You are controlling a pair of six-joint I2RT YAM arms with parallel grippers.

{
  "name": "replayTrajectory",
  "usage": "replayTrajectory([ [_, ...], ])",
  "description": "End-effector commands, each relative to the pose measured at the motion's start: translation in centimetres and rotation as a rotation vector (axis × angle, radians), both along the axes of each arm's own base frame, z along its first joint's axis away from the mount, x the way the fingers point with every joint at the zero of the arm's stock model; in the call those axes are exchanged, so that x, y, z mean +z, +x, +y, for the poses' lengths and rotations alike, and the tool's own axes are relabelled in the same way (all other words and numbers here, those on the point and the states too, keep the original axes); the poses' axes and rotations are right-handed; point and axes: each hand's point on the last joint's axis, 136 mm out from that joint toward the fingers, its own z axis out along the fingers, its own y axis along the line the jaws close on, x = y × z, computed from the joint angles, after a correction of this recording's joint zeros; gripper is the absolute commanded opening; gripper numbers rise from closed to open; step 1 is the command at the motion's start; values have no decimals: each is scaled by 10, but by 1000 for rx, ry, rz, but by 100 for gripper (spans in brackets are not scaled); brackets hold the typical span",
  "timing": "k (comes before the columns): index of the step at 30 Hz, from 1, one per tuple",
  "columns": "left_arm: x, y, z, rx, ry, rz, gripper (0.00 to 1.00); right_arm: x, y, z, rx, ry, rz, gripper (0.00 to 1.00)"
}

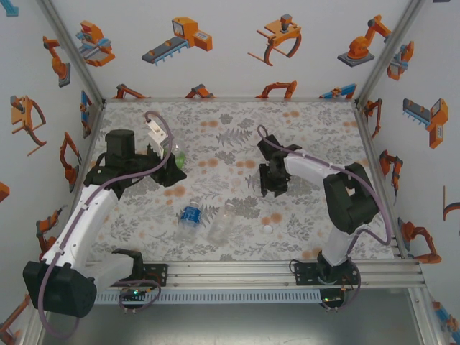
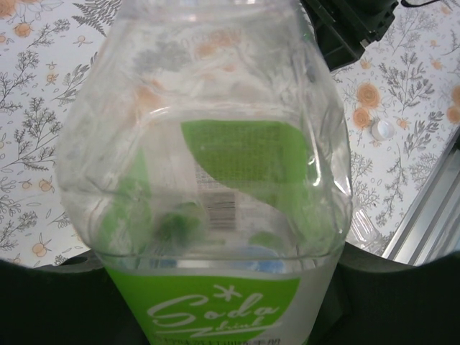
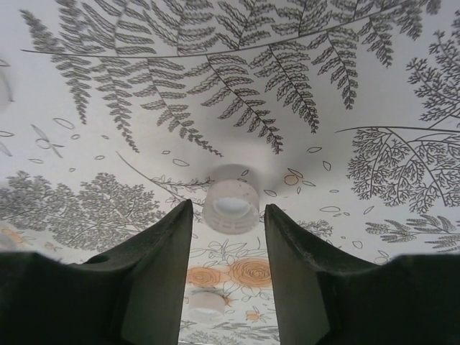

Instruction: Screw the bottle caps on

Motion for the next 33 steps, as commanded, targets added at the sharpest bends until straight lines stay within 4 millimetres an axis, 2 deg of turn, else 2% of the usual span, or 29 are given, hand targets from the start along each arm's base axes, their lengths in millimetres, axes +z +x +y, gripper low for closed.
replayTrajectory([
  [1,5,-2,-1,-19,10,-31,17,21,8,1,6,-3,-21,45],
  [4,7,-2,-1,-16,5,-34,17,30,13,8,13,10,-34,46],
  [7,7,-1,-2,-7,-9,-37,17,35,18,25,40,29,-45,46],
  [21,8,-1,-1,10,-16,-50,17,26,45,110,157,69,-36,47],
  [25,9,0,0,11,-16,-49,17,23,48,122,173,73,-32,47],
  [33,9,0,-1,11,-17,-51,17,13,45,127,179,68,-12,47],
])
